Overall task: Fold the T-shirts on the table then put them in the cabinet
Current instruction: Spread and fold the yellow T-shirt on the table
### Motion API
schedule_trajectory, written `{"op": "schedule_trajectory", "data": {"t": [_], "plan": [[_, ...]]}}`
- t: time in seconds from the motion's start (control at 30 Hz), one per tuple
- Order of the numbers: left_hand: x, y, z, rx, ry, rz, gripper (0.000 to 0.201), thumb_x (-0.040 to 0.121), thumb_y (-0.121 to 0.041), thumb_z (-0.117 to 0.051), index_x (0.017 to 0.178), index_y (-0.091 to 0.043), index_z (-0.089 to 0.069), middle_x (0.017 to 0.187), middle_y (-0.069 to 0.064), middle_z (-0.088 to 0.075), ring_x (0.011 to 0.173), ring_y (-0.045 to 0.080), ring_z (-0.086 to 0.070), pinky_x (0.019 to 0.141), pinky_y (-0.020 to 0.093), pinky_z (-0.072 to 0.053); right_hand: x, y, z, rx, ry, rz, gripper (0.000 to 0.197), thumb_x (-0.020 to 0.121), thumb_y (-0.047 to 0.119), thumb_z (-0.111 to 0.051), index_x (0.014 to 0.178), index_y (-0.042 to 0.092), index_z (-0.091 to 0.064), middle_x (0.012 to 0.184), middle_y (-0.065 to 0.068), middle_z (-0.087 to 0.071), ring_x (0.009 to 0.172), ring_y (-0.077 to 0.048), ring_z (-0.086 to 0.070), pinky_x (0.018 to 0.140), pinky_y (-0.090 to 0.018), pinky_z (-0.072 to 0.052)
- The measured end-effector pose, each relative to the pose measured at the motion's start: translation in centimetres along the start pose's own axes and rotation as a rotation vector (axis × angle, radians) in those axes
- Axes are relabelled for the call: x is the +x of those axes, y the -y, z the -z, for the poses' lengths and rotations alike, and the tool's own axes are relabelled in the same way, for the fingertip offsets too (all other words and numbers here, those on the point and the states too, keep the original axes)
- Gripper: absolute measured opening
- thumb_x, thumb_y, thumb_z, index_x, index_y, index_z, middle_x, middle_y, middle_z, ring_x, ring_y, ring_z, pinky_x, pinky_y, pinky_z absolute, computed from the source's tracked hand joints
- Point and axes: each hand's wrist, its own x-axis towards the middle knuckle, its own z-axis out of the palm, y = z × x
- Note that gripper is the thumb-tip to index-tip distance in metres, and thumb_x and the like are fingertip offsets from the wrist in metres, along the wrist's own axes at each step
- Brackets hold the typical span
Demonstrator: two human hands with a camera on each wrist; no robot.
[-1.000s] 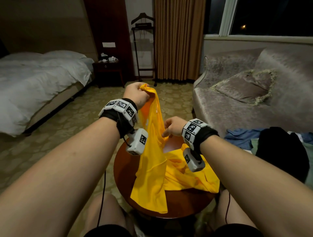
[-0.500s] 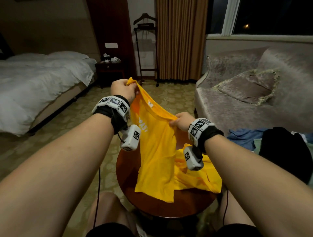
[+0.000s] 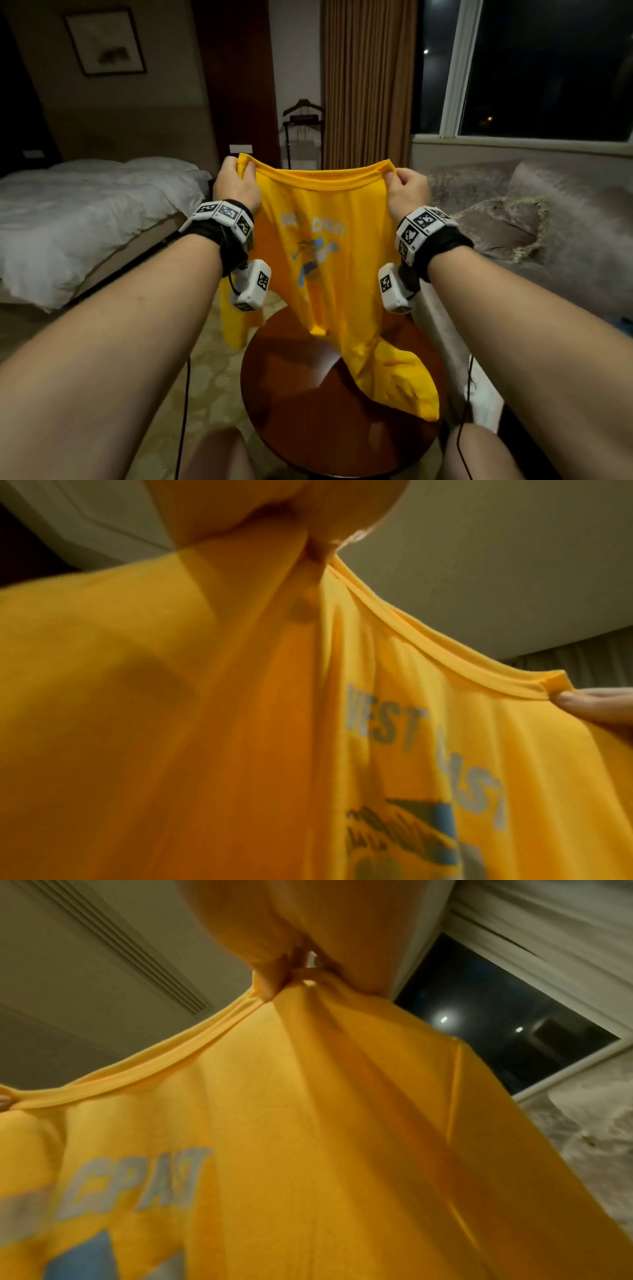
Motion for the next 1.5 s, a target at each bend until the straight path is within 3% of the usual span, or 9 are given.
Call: {"op": "schedule_trajectory", "data": {"t": [0.1, 0.23, 0.53, 0.63, 0.8, 0.93, 1.03, 1.27, 1.5], "plan": [[0.1, -2.7, 2.4, -0.043, -0.032, -0.084, 0.021, 0.101, -0.033, -0.04, 0.094, -0.013, -0.045, 0.092, 0.009, -0.055, 0.084, 0.024, -0.05, 0.069, 0.029, -0.032, 0.0, 3.1, 2.5, 0.012, -0.07, 0.081, 0.031, 0.099, 0.025, -0.047, 0.102, 0.003, -0.069, 0.097, -0.015, -0.069, 0.092, -0.028, -0.062, 0.082, -0.039, -0.049], [0.3, -6.4, 6.2, -0.09, -0.018, -0.216, 0.024, 0.099, -0.036, -0.045, 0.091, -0.014, -0.047, 0.071, -0.006, -0.043, 0.079, 0.021, -0.048, 0.068, 0.029, -0.033, 0.3, 7.0, 6.1, -0.012, -0.151, 0.176, 0.03, 0.1, 0.025, -0.045, 0.101, 0.006, -0.068, 0.097, -0.012, -0.067, 0.092, -0.025, -0.061, 0.074, -0.032, -0.046], [-0.7, -14.2, 12.5, -0.099, -0.063, -0.318, 0.021, 0.101, -0.035, -0.041, 0.098, -0.015, -0.048, 0.08, -0.003, -0.048, 0.082, 0.019, -0.049, 0.07, 0.031, -0.038, -0.3, 13.5, 13.0, 0.031, -0.316, 0.325, 0.03, 0.101, 0.023, -0.044, 0.101, 0.006, -0.068, 0.095, -0.006, -0.063, 0.083, -0.013, -0.056, 0.073, -0.025, -0.046], [-1.4, -15.3, 13.8, -0.002, -0.051, -0.321, 0.02, 0.101, -0.027, -0.038, 0.107, -0.012, -0.05, 0.09, 0.004, -0.05, 0.086, 0.021, -0.049, 0.073, 0.032, -0.038, -0.3, 14.0, 14.3, 0.016, -0.355, 0.339, 0.03, 0.1, 0.028, -0.043, 0.096, 0.011, -0.068, 0.097, -0.009, -0.066, 0.088, -0.019, -0.061, 0.08, -0.033, -0.053], [-2.4, -14.4, 13.9, 0.197, 0.116, -0.254, 0.027, 0.102, -0.022, -0.036, 0.109, -0.004, -0.055, 0.097, 0.011, -0.052, 0.096, 0.031, -0.054, 0.073, 0.033, -0.037, -1.4, 12.6, 15.1, -0.101, -0.241, 0.264, 0.029, 0.1, 0.026, -0.044, 0.11, 0.01, -0.067, 0.095, 0.001, -0.061, 0.087, -0.013, -0.055, 0.076, -0.028, -0.044], [-3.5, -13.2, 13.3, 0.231, 0.168, -0.194, 0.033, 0.103, -0.022, -0.034, 0.12, -0.002, -0.055, 0.109, 0.014, -0.056, 0.103, 0.031, -0.053, 0.077, 0.032, -0.036, -2.0, 11.5, 15.0, -0.187, -0.232, 0.172, 0.03, 0.098, 0.035, -0.047, 0.11, 0.018, -0.069, 0.105, -0.003, -0.066, 0.101, -0.023, -0.059, 0.09, -0.04, -0.049], [-4.4, -12.7, 12.9, 0.183, 0.162, -0.183, 0.032, 0.103, -0.023, -0.034, 0.121, -0.006, -0.053, 0.11, 0.014, -0.057, 0.108, 0.032, -0.054, 0.078, 0.032, -0.036, -2.6, 11.6, 15.0, -0.298, -0.179, 0.094, 0.029, 0.098, 0.035, -0.049, 0.107, 0.017, -0.069, 0.102, -0.005, -0.067, 0.092, -0.024, -0.061, 0.084, -0.039, -0.052], [-5.9, -11.3, 12.4, 0.184, 0.409, -0.128, 0.057, 0.092, -0.055, -0.047, 0.127, -0.011, -0.056, 0.124, 0.01, -0.057, 0.106, 0.026, -0.052, 0.08, 0.035, -0.04, -2.7, 10.2, 15.1, -0.403, -0.076, -0.083, 0.031, 0.099, 0.028, -0.049, 0.118, 0.007, -0.063, 0.114, -0.013, -0.064, 0.102, -0.03, -0.063, 0.086, -0.037, -0.052], [-6.2, -9.7, 11.8, 0.176, 0.424, -0.136, 0.039, 0.101, -0.033, -0.04, 0.127, -0.007, -0.055, 0.123, 0.014, -0.057, 0.118, 0.031, -0.052, 0.084, 0.032, -0.039, -2.5, 8.1, 13.7, -0.346, -0.057, -0.085, 0.031, 0.101, 0.022, -0.043, 0.123, 0.007, -0.059, 0.118, -0.012, -0.062, 0.106, -0.028, -0.06, 0.085, -0.034, -0.049]]}}
